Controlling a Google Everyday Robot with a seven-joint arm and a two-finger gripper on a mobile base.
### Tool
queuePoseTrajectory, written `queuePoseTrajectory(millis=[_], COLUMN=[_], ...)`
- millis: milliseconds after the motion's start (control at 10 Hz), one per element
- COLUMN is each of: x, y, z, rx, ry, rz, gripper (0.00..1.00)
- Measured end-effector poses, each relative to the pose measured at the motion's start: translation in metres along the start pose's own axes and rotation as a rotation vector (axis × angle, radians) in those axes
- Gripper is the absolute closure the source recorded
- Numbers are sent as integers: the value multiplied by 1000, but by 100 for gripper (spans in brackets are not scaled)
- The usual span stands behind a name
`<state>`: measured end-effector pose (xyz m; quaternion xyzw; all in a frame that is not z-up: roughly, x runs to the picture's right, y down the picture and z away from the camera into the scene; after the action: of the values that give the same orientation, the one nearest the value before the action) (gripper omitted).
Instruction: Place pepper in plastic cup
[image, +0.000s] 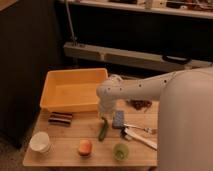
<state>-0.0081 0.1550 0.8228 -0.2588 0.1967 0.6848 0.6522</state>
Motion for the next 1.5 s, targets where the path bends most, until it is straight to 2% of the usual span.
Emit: queuePoseTrajectory(millis=[200,500,1000,1100,1200,1400,1500], x=[0,1,3,3,2,1,2], y=[8,9,7,6,2,-2,-8], z=[23,37,44,41,30,1,-24], rx=[7,26,38,33,13,-20,-36], ry=[26,59,77,73,49,3,-35], rz=[-28,-44,-49,-45,-34,-18,-7], gripper=[50,52,98,100,100,100,100])
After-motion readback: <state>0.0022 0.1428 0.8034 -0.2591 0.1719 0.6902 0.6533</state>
